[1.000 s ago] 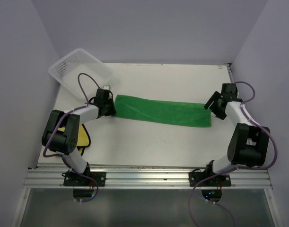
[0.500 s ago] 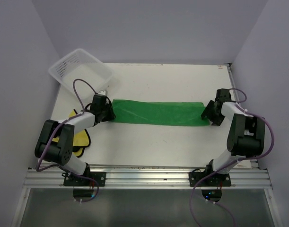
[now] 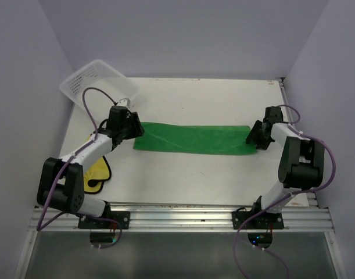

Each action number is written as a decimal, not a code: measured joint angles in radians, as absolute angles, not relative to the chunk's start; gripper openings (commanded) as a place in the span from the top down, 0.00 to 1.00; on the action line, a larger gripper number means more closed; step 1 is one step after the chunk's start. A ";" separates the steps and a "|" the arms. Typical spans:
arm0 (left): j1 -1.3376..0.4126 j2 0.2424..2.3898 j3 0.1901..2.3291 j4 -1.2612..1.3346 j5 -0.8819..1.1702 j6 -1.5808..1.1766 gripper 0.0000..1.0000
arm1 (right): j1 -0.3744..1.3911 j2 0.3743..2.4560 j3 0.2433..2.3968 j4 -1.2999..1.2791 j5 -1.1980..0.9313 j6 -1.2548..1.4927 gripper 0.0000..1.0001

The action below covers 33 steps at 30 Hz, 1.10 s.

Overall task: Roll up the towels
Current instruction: Fold the towel

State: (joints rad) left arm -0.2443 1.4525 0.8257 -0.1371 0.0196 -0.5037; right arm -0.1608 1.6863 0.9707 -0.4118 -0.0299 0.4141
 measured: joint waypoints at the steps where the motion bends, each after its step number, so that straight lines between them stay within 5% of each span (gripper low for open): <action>1: -0.244 1.445 0.842 -0.146 0.020 -0.502 0.44 | -0.156 1.690 0.974 -0.410 -0.031 0.409 0.50; 7: -0.244 1.382 0.993 -0.253 0.009 -0.445 0.33 | -0.121 1.724 1.012 -0.416 -0.013 0.382 0.58; 18: -0.235 1.229 1.019 -0.307 -0.090 -0.328 0.25 | -0.095 1.748 1.044 -0.443 0.015 0.358 1.00; 33: -0.234 1.198 0.884 -0.299 -0.063 -0.294 0.23 | -0.101 1.689 1.183 -0.723 0.218 0.305 1.00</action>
